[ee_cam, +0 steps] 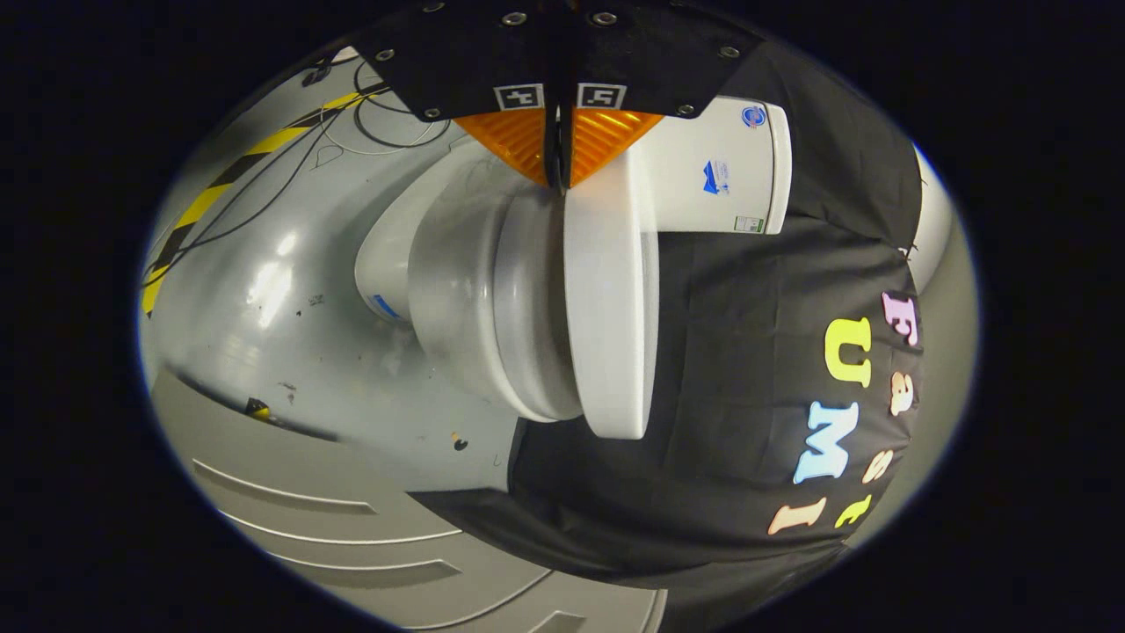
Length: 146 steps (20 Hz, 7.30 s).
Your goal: Open the toilet lid.
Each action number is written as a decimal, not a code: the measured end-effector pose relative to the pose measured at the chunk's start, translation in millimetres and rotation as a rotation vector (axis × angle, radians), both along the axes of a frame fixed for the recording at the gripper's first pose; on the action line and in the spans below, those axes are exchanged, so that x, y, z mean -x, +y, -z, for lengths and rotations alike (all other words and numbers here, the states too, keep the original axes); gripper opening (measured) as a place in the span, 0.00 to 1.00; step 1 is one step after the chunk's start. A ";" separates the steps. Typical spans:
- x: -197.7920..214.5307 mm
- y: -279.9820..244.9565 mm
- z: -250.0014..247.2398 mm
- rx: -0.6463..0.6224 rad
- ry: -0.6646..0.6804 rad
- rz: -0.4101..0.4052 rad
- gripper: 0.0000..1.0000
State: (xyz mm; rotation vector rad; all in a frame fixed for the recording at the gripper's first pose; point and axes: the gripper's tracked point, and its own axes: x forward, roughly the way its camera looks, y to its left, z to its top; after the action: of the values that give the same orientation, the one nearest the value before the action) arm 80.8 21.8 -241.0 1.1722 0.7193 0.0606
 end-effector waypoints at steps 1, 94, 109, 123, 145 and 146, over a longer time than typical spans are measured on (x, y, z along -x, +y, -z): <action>0.4 0.5 -5.8 0.021 -0.011 0.000 0.00; 3.1 320.6 -246.9 1.060 -0.772 -0.508 0.27; 49.3 208.8 -330.1 1.015 -0.926 -0.257 0.97; 70.7 79.3 -358.1 1.086 -0.924 -0.066 0.97; 80.6 -5.5 -321.5 1.140 -0.790 -0.004 0.97; 80.3 -6.0 -321.0 1.143 -0.792 -0.003 0.97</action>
State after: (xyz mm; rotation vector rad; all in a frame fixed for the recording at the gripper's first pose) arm 0.5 15.8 80.0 -0.0034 -0.0228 0.0898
